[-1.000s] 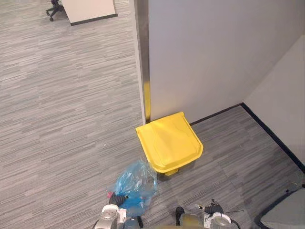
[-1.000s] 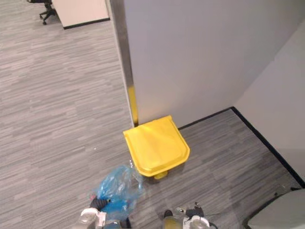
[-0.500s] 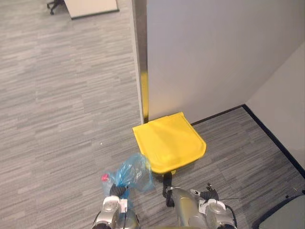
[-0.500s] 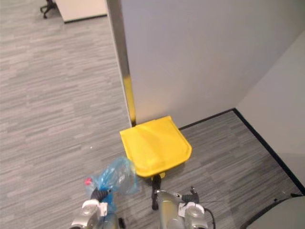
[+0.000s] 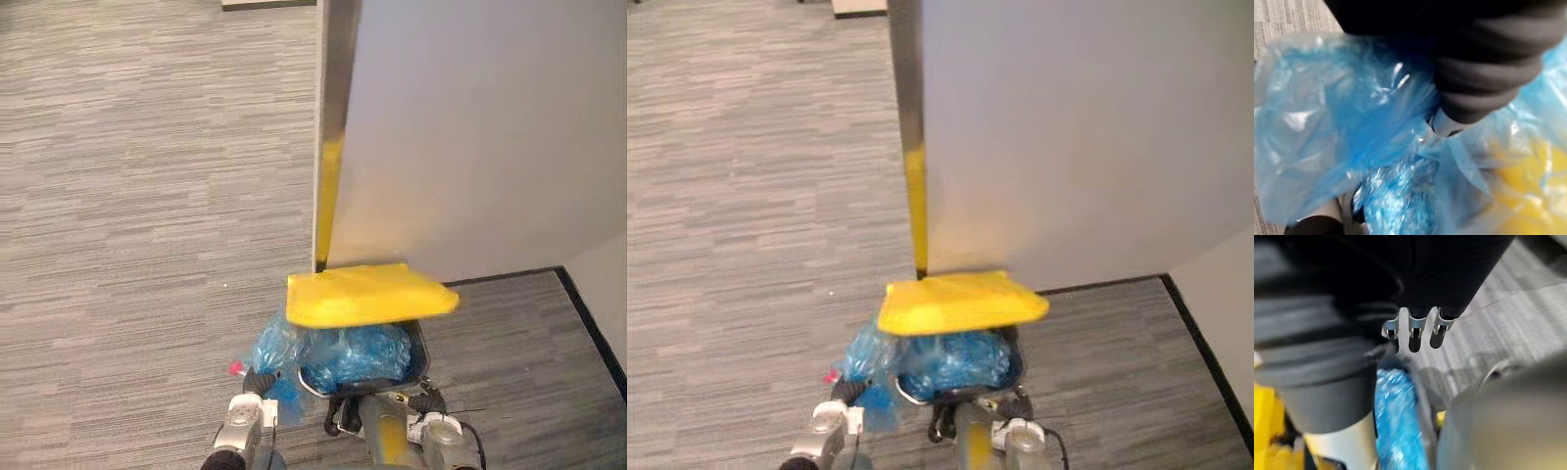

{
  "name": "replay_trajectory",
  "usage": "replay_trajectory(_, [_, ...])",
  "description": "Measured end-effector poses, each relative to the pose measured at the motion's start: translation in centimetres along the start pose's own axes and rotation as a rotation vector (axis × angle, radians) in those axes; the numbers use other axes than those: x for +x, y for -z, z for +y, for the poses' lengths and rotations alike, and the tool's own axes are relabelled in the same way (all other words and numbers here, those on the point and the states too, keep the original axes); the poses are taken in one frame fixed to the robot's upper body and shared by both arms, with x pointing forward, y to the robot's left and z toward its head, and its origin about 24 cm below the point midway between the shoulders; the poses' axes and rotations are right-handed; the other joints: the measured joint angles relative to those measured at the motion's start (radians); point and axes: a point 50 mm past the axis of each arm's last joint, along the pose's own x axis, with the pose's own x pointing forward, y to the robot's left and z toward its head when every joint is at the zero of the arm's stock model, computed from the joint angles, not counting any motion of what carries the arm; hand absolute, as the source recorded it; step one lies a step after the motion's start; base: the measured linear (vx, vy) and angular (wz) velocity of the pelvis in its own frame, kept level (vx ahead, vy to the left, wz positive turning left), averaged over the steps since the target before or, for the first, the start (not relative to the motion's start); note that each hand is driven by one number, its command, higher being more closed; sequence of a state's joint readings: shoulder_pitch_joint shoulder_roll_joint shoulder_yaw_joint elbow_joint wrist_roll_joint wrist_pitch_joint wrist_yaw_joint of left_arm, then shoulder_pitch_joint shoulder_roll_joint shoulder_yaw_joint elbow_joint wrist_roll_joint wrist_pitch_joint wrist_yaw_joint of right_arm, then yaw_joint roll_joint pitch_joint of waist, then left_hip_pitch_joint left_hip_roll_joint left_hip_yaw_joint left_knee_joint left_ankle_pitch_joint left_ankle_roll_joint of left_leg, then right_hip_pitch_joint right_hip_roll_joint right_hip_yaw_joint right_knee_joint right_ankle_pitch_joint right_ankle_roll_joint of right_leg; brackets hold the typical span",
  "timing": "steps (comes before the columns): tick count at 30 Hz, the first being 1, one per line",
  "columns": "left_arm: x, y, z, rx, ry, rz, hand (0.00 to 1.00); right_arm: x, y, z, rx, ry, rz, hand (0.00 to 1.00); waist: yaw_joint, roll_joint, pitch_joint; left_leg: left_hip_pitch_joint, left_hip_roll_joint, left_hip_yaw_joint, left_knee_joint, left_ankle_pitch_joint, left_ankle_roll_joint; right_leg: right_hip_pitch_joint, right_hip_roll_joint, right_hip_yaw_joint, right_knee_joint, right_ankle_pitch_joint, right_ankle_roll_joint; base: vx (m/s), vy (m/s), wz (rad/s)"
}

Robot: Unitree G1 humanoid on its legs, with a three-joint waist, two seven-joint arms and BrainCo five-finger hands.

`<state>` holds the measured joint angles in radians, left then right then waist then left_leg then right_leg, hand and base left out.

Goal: Gather rubbish on tea table into small bin, then transfer packed bag to large trash can.

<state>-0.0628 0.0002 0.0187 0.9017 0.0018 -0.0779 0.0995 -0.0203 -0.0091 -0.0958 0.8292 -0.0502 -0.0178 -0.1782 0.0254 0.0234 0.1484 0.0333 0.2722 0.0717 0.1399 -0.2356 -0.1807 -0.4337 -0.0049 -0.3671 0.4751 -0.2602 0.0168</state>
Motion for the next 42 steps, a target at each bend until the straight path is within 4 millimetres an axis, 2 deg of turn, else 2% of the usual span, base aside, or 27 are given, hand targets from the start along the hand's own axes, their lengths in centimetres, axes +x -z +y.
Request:
replay_trajectory(1, [0.1,-0.6,0.3,0.013,-0.004,-0.027,1.0,0.2,-1.9,0.7,-0.016,-0.027,-0.068,0.0,0.003,-0.003,-0.003,-0.003,0.008,0.0,-0.043,0.033,-0.009,-0.005,0.001,-0.018,-0.011,0.002,-0.003,0.04,-0.087,0.38])
replay_trajectory(3, [0.1,-0.9,0.7,0.021,-0.01,-0.044,1.0,0.4,-3.5,0.9,-0.023,-0.037,-0.123,0.0,0.008,-0.007,-0.02,-0.02,0.011,-0.001,-0.064,0.046,-0.019,-0.029,0.0,-0.025,-0.011,0.004,-0.006,-0.01,-0.063,0.19])
replay_trajectory(4, [0.2,-1.5,1.0,0.031,-0.016,-0.068,1.0,0.7,-6.0,1.1,-0.043,-0.047,-0.208,0.0,0.01,-0.009,-0.032,-0.048,0.016,-0.003,-0.078,0.053,-0.025,-0.057,0.003,-0.035,-0.012,0.01,-0.014,-0.04,-0.071,0.14])
replay_trajectory(5, [0.2,-1.8,1.2,0.043,-0.017,-0.079,1.0,0.8,-7.3,1.0,-0.05,-0.048,-0.251,0.0,0.011,-0.008,-0.03,-0.057,0.021,-0.007,-0.079,0.055,-0.028,-0.06,0.003,-0.041,-0.016,0.015,-0.013,-0.06,-0.079,0.21])
replay_trajectory(7, [0.2,-2.6,1.6,0.08,-0.013,-0.123,1.0,1.0,-11.4,0.9,-0.064,-0.049,-0.375,0.0,0.02,-0.013,-0.033,-0.079,0.036,-0.028,-0.061,0.059,-0.034,-0.064,0.018,-0.044,-0.02,0.024,-0.007,-0.08,-0.085,0.12])
replay_trajectory(8, [0.2,-2.9,1.7,0.087,-0.013,-0.137,1.0,0.9,-12.2,0.9,-0.072,-0.051,-0.404,0.0,0.024,-0.018,-0.038,-0.09,0.036,-0.027,-0.055,0.059,-0.033,-0.076,0.021,-0.036,-0.017,0.026,-0.007,-0.11,-0.091,-0.14])
replay_trajectory(10, [0.1,-3.9,2.2,0.093,-0.018,-0.189,1.0,0.5,-16.4,1.0,-0.073,-0.047,-0.532,0.0,0.036,-0.024,-0.043,-0.134,0.046,-0.029,-0.047,0.041,-0.016,-0.126,0.032,-0.025,-0.018,0.038,0.011,-0.12,-0.088,-0.2])
replay_trajectory(12, [0.1,-4.3,2.2,0.091,-0.01,-0.208,1.0,0.4,-19.6,0.4,-0.061,-0.028,-0.604,0.0,0.039,-0.025,-0.039,-0.17,0.053,-0.041,-0.046,0.037,-0.023,-0.152,0.044,-0.033,-0.046,0.037,0.031,-0.14,-0.121,-0.04])
replay_trajectory(15, [-0.2,-4.3,1.1,0.053,0.024,-0.218,1.0,0.0,-22.2,-0.1,-0.064,-0.018,-0.663,0.0,0.039,-0.029,-0.037,-0.245,0.041,-0.067,0.128,-0.005,-0.023,-0.145,0.059,-0.015,-0.059,0.043,0.025,-0.14,-0.095,-0.07])
replay_trajectory(17, [-0.4,-4.2,0.6,0.038,0.041,-0.219,1.0,-0.4,-24.1,-0.1,-0.054,-0.02,-0.708,0.0,0.034,-0.027,-0.035,-0.237,0.045,-0.074,0.11,0.011,-0.032,-0.137,0.071,-0.012,-0.07,0.051,0.013,-0.14,-0.111,-0.09])
replay_trajectory(18, [-0.5,-4.5,0.4,0.035,0.053,-0.235,1.0,-0.6,-25.5,-0.4,-0.058,-0.016,-0.728,0.0,0.028,-0.034,-0.031,-0.242,0.037,-0.086,0.107,0.006,-0.041,-0.136,0.078,-0.013,-0.105,0.058,-0.003,-0.16,-0.135,-0.02])
replay_trajectory(19, [-0.4,-5.1,0.2,0.032,0.059,-0.255,1.0,-0.6,-26.3,-0.5,-0.069,-0.011,-0.739,0.0,0.027,-0.048,-0.022,-0.255,0.01,-0.103,0.159,-0.014,-0.058,-0.132,0.078,-0.011,-0.132,0.066,-0.003,-0.19,-0.134,-0.18])
replay_trajectory(20, [-0.4,-5.7,0.0,0.032,0.069,-0.28,1.0,-1.0,-27.7,-0.3,-0.06,-0.016,-0.764,0.0,0.034,-0.056,-0.007,-0.3,-0.038,-0.144,0.265,-0.037,-0.03,-0.137,0.076,-0.003,-0.143,0.042,0.133,-0.17,-0.08,-0.3])
replay_trajectory(21, [-0.5,-6.2,-0.4,0.023,0.081,-0.304,1.0,-1.6,-29.4,-0.5,-0.049,-0.012,-0.808,0.0,0.037,-0.024,0.017,-0.319,-0.03,-0.14,0.304,-0.051,-0.014,-0.21,0.095,0.121,0.043,0.09,-0.02,-0.11,-0.091,0.34])
replay_trajectory(22, [-0.6,-6.7,-0.6,0.009,0.09,-0.324,1.0,-2.0,-30.7,-1.9,-0.044,0.032,-0.835,0.0,0.007,-0.031,0.031,-0.295,-0.046,-0.161,0.234,-0.09,-0.062,-0.187,0.078,0.264,0.048,0.113,-0.084,-0.02,-0.056,0.6])
replay_trajectory(23, [-0.6,-6.8,-0.6,0.009,0.09,-0.331,1.0,-2.1,-31.1,-2.0,-0.04,0.039,-0.839,0.0,0.007,-0.031,0.034,-0.297,-0.042,-0.165,0.223,-0.091,-0.065,-0.183,0.077,0.251,0.02,0.127,-0.076,0.01,-0.058,0.64])
replay_trajectory(24, [-0.6,-7.1,-0.4,0.011,0.089,-0.344,1.0,-2.2,-31.8,-2.1,-0.033,0.045,-0.842,0.0,0.015,-0.038,0.039,-0.287,-0.048,-0.165,0.207,-0.083,-0.051,-0.178,0.078,0.239,-0.021,0.17,-0.087,0.01,-0.004,0.15])
replay_trajectory(25, [-0.7,-7.0,-0.3,0.013,0.087,-0.344,1.0,-2.4,-32.4,-2.0,-0.013,0.043,-0.85,0.0,0.011,-0.038,0.04,-0.277,-0.055,-0.159,0.178,-0.085,-0.054,-0.175,0.078,0.229,-0.051,0.204,-0.125,-0.01,0.016,0.17])
replay_trajectory(27, [-0.7,-6.9,-0.1,0.012,0.088,-0.342,1.0,-2.5,-33.1,-1.9,0.006,0.049,-0.848,0.0,0.017,-0.048,0.053,-0.268,-0.06,-0.163,0.143,-0.074,-0.046,-0.156,0.075,0.22,-0.1,0.249,-0.132,-0.06,0.053,0.17])
replay_trajectory(29, [-1.0,-7.1,0.0,0.009,0.091,-0.358,1.0,-2.7,-33.5,-1.9,0.01,0.046,-0.852,0.0,0.021,-0.045,0.066,-0.27,-0.071,-0.167,0.173,-0.07,-0.034,-0.126,0.069,0.218,-0.148,0.272,-0.119,-0.11,0.089,0.02])
replay_trajectory(33, [-1.4,-8.1,-0.4,0.015,0.121,-0.411,1.0,-3.2,-34.8,-1.8,0.006,0.05,-0.875,0.0,0.013,-0.046,0.089,-0.294,-0.093,-0.168,0.161,-0.048,-0.01,-0.09,0.052,0.232,-0.242,0.326,-0.04,-0.13,0.088,0.07])
replay_trajectory(35, [-1.7,-8.5,-0.2,0.025,0.124,-0.433,1.0,-3.8,-35.7,-1.7,0.008,0.044,-0.901,0.0,0.014,-0.047,0.092,-0.299,-0.098,-0.174,0.139,-0.026,-0.012,-0.087,0.049,0.239,-0.291,0.355,-0.018,-0.08,0.06,0.02])
replay_trajectory(38, [-2.1,-9.1,-0.3,0.032,0.144,-0.464,1.0,-4.1,-36.4,-1.6,0.007,0.042,-0.911,0.0,0.013,-0.047,0.093,-0.305,-0.103,-0.176,0.13,-0.013,-0.022,-0.087,0.049,0.234,-0.314,0.377,-0.026,-0.01,0.023,0.01])
replay_trajectory(42, [-2.8,-11.1,-1.5,0.015,0.204,-0.549,1.0,-4.2,-36.7,-1.6,0.002,0.039,-0.909,0.0,0.01,-0.048,0.095,-0.3,-0.101,-0.171,0.129,-0.011,-0.026,-0.082,0.049,0.227,-0.315,0.383,-0.035,0.05,0.038,-0.02])
